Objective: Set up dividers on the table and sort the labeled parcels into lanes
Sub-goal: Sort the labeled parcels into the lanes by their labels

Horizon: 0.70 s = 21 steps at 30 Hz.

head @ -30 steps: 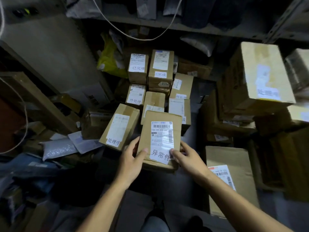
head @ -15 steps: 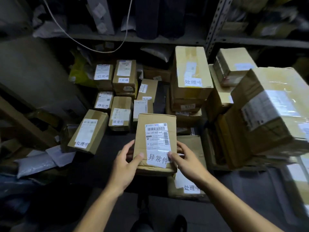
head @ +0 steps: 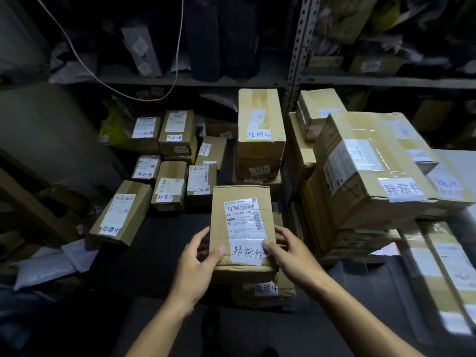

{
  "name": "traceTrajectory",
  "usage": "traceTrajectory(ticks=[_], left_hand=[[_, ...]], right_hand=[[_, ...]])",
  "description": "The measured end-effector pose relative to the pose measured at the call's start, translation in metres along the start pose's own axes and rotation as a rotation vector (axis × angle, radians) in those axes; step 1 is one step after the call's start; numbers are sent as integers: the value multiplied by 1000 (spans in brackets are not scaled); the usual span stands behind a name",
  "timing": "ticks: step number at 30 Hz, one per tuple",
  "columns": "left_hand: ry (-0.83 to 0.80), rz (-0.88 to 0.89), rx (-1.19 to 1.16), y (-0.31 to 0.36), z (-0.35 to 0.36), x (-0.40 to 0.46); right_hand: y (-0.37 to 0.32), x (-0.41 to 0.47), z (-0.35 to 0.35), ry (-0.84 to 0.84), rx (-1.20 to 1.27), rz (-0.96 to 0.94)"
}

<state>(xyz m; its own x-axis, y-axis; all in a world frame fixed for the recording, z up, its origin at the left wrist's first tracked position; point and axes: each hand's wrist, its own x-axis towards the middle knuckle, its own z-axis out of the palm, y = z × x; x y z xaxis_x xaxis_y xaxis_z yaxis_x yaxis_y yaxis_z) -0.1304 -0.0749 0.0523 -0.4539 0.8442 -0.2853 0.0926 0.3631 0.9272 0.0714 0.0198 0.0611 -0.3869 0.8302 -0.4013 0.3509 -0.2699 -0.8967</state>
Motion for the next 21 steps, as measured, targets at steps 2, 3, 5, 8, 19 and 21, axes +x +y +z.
traceTrajectory(ticks=[2, 3, 5, 8, 19, 21], left_hand=[[1, 20, -22, 8, 1, -4], [1, 31, -36, 13, 1, -5], [10, 55, -70, 24, 0, -8], [40, 89, -121, 44, -5, -11], [-40, 245, -262, 131, -61, -6], [-63, 307, -252, 149, -68, 3]], right_hand=[[-7, -4, -6, -12, -2, -10], [-11, -5, -9, -12, 2, -19], [-21, -9, -14, -14, 4, -53], [-44, -15, -20, -50, -4, -105], [-134, -38, -17, -44, 52, -236], [-152, -38, -21, -39, 33, -267]])
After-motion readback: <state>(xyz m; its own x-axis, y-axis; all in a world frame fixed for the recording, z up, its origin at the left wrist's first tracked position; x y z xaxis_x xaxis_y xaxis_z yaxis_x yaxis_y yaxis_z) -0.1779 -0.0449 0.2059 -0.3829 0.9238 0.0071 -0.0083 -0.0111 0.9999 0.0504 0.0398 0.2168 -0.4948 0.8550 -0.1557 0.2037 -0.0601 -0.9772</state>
